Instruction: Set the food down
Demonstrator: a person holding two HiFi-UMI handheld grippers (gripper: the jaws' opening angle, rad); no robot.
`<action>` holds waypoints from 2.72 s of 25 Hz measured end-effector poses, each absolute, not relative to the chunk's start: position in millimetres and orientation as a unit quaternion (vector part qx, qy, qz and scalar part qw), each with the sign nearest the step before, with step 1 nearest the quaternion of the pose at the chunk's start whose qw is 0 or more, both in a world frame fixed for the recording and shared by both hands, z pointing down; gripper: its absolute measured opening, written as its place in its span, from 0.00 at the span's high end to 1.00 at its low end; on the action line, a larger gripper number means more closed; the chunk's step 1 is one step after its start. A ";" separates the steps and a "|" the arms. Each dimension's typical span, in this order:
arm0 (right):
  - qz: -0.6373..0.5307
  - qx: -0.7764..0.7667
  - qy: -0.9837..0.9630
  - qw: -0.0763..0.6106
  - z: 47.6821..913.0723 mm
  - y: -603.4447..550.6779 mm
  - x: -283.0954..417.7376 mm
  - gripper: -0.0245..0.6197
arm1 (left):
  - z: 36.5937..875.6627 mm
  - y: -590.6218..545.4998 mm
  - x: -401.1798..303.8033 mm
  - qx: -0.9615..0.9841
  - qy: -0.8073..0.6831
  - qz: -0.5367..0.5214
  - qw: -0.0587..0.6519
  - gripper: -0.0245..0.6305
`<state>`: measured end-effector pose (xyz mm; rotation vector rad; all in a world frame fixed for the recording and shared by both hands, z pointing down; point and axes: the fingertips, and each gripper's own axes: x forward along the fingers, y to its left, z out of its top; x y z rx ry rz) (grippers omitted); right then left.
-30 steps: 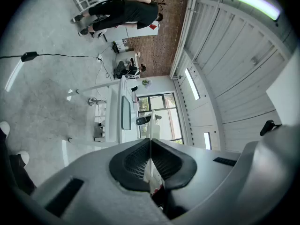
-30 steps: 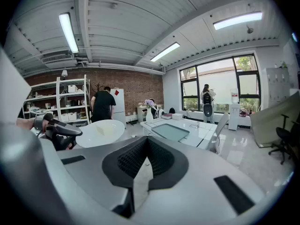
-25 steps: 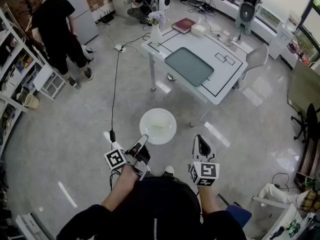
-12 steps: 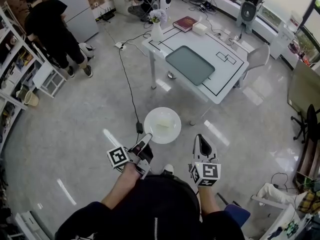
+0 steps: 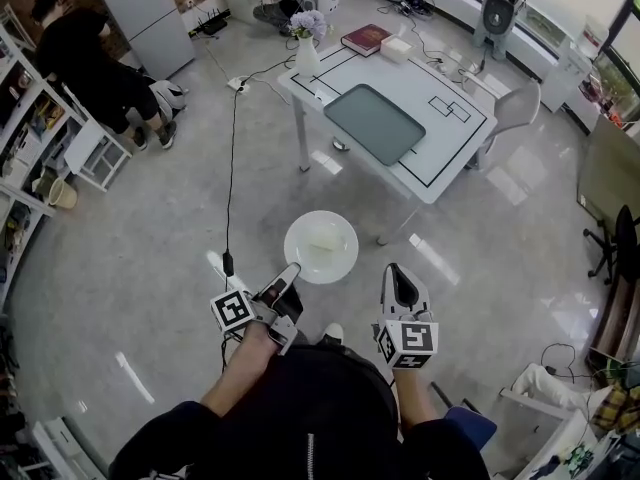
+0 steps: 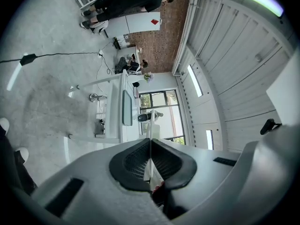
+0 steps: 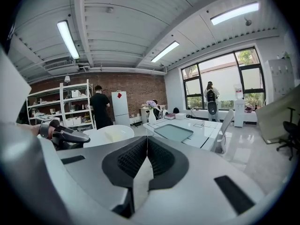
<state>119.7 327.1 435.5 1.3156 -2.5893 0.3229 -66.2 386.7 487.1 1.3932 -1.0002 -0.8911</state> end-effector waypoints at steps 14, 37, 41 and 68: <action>0.125 0.442 -0.881 0.110 446.9 299.6 139.5 0.95 | 490.5 351.4 -53.5 0.594 -0.436 -0.366 0.569 0.94; 0.132 0.438 -0.876 0.152 459.5 195.5 90.7 0.95 | 515.6 240.4 -85.2 0.578 -0.407 -0.365 0.605 0.94; 0.127 0.440 -0.875 0.157 457.8 175.3 74.3 0.95 | 518.0 217.4 -98.4 0.576 -0.400 -0.366 0.612 0.94; 0.124 0.478 -0.852 0.172 462.3 71.4 19.3 0.95 | 530.6 90.3 -149.1 0.592 -0.359 -0.344 0.634 0.94</action>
